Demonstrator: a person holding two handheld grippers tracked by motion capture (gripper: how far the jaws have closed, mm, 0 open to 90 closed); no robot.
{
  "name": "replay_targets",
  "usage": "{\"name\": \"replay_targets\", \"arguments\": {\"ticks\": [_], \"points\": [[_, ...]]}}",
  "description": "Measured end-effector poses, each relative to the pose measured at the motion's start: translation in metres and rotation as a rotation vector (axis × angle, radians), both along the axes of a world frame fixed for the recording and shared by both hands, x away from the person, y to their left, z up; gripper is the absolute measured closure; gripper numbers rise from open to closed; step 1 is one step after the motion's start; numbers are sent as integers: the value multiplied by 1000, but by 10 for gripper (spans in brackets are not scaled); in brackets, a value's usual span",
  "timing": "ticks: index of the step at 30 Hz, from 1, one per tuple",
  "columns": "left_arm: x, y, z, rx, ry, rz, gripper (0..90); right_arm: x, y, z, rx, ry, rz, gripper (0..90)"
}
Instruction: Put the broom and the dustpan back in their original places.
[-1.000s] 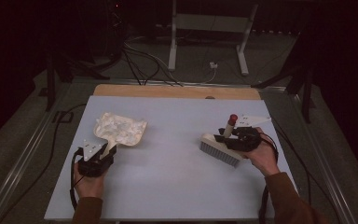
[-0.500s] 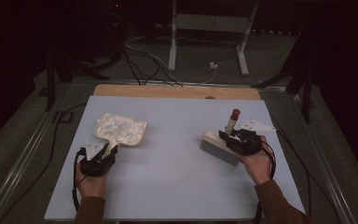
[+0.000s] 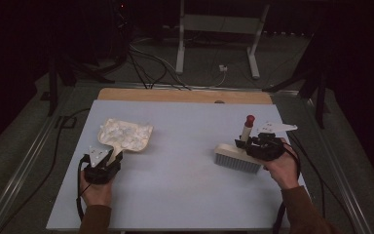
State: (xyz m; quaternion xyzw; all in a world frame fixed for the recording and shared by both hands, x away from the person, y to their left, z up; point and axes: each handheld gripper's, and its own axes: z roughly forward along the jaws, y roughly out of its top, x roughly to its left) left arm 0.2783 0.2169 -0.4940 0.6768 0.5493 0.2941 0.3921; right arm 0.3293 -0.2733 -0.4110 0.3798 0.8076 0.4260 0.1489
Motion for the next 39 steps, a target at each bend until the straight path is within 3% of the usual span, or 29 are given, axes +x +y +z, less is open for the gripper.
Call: {"name": "replay_targets", "arguments": {"ticks": [8,17,21,24,26,28,31,34,39], "points": [[0,0,0,-1,2,9,668,-5,-18,5,-15,54,75,707],[-1,2,-1,-1,4,17,668,-12,-25,9,-29,118,179,707],[-1,2,-1,-1,-2,19,668,-12,-35,12,18,174,220,708],[-2,1,-1,4,-2,24,668,-6,-41,9,50,243,252,708],[-2,0,-1,4,-1,27,668,0,-41,3,37,290,266,708],[-2,0,-1,4,1,31,667,8,-40,-5,28,311,243,708],[-1,0,-1,3,-3,32,667,20,-38,-14,24,305,185,705],[0,-3,-2,8,-1,40,667,30,-29,-23,-14,296,126,682],[2,-8,-4,17,4,44,667,46,-12,-41,-132,271,2,633]]}}
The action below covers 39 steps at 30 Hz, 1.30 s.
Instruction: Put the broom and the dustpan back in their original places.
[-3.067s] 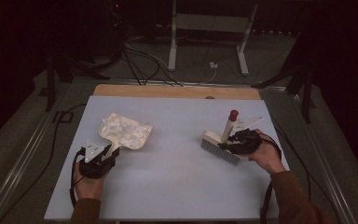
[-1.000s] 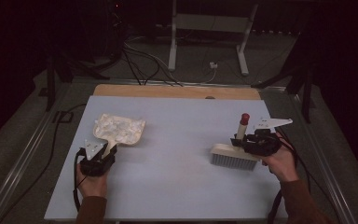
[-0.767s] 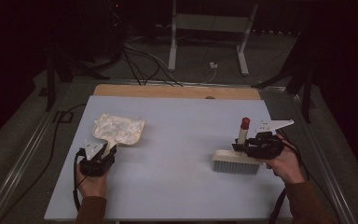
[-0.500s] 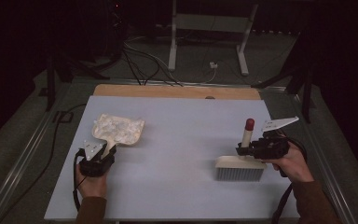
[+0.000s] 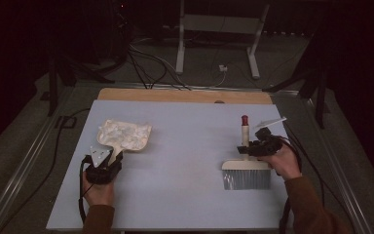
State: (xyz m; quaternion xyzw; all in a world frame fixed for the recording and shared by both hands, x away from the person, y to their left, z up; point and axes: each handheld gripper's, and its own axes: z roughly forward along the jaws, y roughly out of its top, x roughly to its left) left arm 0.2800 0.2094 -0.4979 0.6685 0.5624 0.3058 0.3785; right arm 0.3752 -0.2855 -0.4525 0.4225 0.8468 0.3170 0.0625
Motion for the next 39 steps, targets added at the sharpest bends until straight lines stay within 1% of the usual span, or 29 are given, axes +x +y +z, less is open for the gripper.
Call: {"name": "replay_targets", "arguments": {"ticks": [2,3,6,12,15,17,20,22,27,28,31,33,36,38,39], "points": [[1,-2,-1,3,2,3,667,6,4,-8,-34,-5,-39,626],[2,-3,-2,5,5,3,667,8,6,-12,-43,-2,-61,626],[5,-6,-4,4,8,5,667,13,8,-20,-55,3,-103,625],[12,-15,-11,15,30,14,667,23,9,-34,-79,38,-153,619],[15,-20,-13,20,45,23,667,25,10,-40,-95,40,-180,616],[16,-22,-15,20,58,31,667,26,11,-42,-112,46,-209,616],[20,-26,-18,27,69,41,667,27,12,-46,-120,48,-224,614],[23,-28,-20,21,82,52,667,27,12,-47,-125,51,-228,613],[28,-33,-25,43,110,82,667,27,14,-50,-135,48,-235,606],[28,-33,-26,43,118,89,667,27,14,-50,-136,48,-235,602],[30,-33,-27,47,134,109,666,26,14,-50,-143,39,-231,535],[31,-33,-27,40,137,110,666,25,14,-49,-150,24,-238,491],[32,-33,-27,43,146,111,664,24,13,-46,-136,8,-269,432],[32,-32,-27,34,150,109,660,22,11,-43,-125,-10,-295,388],[32,-32,-27,31,150,110,657,21,11,-41,-122,-19,-298,370]]}}
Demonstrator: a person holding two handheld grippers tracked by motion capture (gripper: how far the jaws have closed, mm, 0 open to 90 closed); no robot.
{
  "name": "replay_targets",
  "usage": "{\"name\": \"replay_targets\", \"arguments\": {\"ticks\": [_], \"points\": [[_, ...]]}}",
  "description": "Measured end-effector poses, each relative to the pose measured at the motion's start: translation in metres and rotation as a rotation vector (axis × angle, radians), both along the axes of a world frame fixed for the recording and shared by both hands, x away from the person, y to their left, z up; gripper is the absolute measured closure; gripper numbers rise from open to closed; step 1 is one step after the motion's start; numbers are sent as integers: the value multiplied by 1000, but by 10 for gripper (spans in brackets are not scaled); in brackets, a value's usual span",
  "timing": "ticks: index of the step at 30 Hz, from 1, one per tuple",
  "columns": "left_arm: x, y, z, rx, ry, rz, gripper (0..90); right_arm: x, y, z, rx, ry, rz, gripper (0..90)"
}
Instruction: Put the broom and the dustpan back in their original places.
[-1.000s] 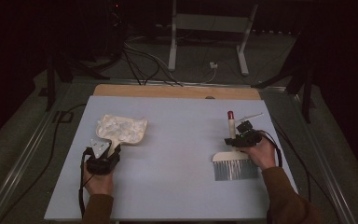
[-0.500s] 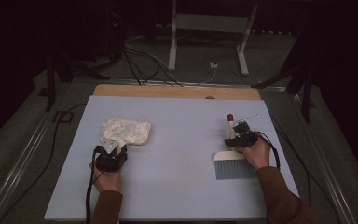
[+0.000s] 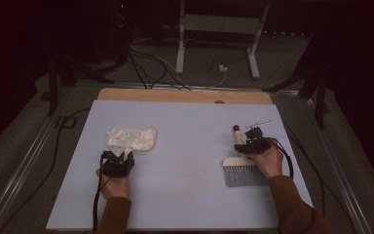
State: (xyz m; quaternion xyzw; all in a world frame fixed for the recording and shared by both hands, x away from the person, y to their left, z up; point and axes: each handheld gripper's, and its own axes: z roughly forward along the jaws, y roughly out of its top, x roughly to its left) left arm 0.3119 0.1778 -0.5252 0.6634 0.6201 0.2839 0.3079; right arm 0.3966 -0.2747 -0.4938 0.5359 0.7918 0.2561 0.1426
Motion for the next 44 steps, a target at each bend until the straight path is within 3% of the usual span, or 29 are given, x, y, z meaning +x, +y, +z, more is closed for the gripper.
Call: {"name": "replay_targets", "arguments": {"ticks": [6,9,12,15,23,29,39,44], "points": [[-5,1,5,-24,-13,-39,487,-11,-3,10,34,-82,-16,282],[-12,5,14,-57,-60,-58,452,-20,-2,13,55,-133,-21,225],[-18,12,23,-117,-104,-82,403,-29,0,14,69,-169,-14,154],[-22,17,30,-125,-122,-94,280,-36,4,17,92,-200,-3,127],[-31,26,49,-150,-206,-166,153,-56,18,21,162,-299,33,84],[-35,26,55,-190,-238,-247,14,-72,30,21,185,-387,54,57],[-42,14,61,-175,-268,-328,4,-90,43,20,239,-444,145,8],[-43,10,61,-152,-260,-326,2,-93,45,18,247,-454,140,1]]}}
